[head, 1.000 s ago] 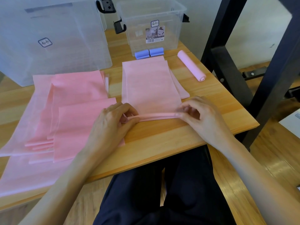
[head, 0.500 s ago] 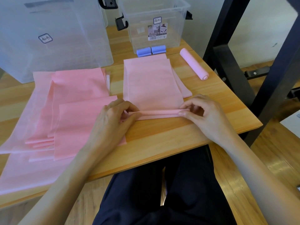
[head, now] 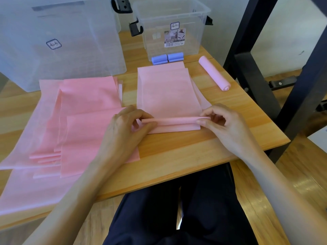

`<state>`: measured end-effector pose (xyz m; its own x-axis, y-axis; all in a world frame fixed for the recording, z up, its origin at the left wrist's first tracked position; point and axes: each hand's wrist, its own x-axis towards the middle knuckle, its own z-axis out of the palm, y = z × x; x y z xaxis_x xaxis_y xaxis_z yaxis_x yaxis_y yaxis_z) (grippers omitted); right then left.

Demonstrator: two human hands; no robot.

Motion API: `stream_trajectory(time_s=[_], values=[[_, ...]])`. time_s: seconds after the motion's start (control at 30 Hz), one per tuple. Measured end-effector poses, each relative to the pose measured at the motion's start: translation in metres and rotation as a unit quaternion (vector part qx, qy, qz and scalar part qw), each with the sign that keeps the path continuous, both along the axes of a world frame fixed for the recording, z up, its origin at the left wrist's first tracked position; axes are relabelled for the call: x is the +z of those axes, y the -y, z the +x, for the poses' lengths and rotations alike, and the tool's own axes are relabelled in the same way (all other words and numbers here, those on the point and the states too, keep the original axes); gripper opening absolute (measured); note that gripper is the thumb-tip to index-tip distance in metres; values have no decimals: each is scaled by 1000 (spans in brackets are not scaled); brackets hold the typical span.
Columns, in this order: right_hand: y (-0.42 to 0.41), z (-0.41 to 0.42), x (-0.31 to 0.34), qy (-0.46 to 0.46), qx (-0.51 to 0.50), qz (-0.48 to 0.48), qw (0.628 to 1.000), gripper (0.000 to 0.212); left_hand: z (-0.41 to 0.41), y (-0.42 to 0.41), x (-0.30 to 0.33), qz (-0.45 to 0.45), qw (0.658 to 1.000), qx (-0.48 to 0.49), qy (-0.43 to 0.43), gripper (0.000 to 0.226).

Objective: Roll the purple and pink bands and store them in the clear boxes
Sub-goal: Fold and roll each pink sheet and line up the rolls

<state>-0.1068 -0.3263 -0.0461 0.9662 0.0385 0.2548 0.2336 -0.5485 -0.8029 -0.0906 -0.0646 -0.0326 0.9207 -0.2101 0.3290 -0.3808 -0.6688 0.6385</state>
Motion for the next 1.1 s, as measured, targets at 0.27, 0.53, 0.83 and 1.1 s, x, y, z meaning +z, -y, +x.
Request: stream_trajectory(time_s=[0.27,0.53,0.83,1.1], values=[[0,0,0,-9,-10,-2,1000,18,-1,3,1,-30,999,12,8,11],[0,2,-1,-4,-8,-15,1000,14,-2,1,-1,-54,998,26,-1,16],[1,0,-1,0,-17,10,1000,8,-2,2,-1,-46,999,19,-6,16],[0,1,1,-21,-11,19,1000,17,3,4,0,-50,998,42,1,16]])
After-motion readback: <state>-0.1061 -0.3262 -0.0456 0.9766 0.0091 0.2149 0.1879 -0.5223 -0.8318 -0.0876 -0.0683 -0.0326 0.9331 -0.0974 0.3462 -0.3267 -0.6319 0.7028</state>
